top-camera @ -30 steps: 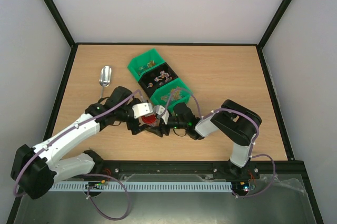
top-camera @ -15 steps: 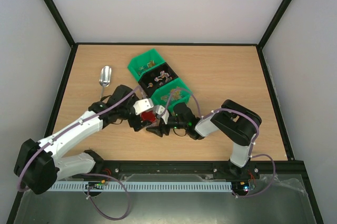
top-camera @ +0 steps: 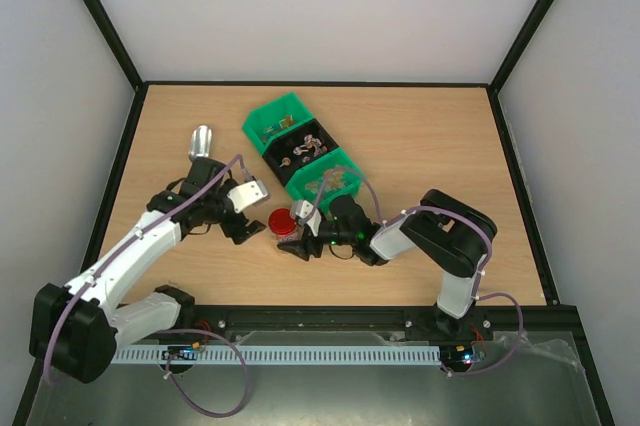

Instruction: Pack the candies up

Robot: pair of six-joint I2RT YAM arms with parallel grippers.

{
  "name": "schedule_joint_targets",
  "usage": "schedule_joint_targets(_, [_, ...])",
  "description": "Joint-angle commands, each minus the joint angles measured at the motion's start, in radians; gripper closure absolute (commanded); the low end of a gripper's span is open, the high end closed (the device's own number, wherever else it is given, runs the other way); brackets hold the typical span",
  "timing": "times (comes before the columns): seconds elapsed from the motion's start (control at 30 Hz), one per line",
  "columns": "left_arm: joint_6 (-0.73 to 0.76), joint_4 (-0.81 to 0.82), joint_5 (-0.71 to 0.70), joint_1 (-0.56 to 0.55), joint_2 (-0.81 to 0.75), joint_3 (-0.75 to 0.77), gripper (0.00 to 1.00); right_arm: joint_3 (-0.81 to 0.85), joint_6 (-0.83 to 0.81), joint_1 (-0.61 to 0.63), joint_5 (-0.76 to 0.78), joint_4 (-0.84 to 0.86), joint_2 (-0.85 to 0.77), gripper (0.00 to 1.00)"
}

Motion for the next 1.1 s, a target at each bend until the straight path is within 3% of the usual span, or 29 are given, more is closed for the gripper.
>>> schedule_joint_targets(0.0, [0.098, -0.075, 0.127, -0.021, -0.088, -0.006, 0.04, -0.007, -0.012, 0.010, -0.047, -0.011, 0.010, 0.69])
schedule_joint_targets(0.1, [0.020, -0.046, 0.090, -0.150, -0.096, -0.002, 0.03, -0.003, -0.009, 0.010, -0.046, -0.011, 0.012, 0.68])
schedule_joint_targets(0.27, [-0.112, 0.065, 0.054, -0.196, -0.017, 0.031, 0.03, -0.004, -0.011, 0.010, -0.044, -0.009, 0.011, 0.68])
schedule_joint_targets(0.57, [-0.121, 0.138, 0.001, -0.225, 0.049, 0.043, 0.03, -0.007, -0.020, 0.010, -0.043, -0.009, 0.006, 0.68])
schedule_joint_targets(1.07, [-0.057, 0.052, -0.041, -0.165, 0.022, 0.027, 0.08, -0.009, -0.037, 0.008, -0.075, -0.017, 0.005, 0.68])
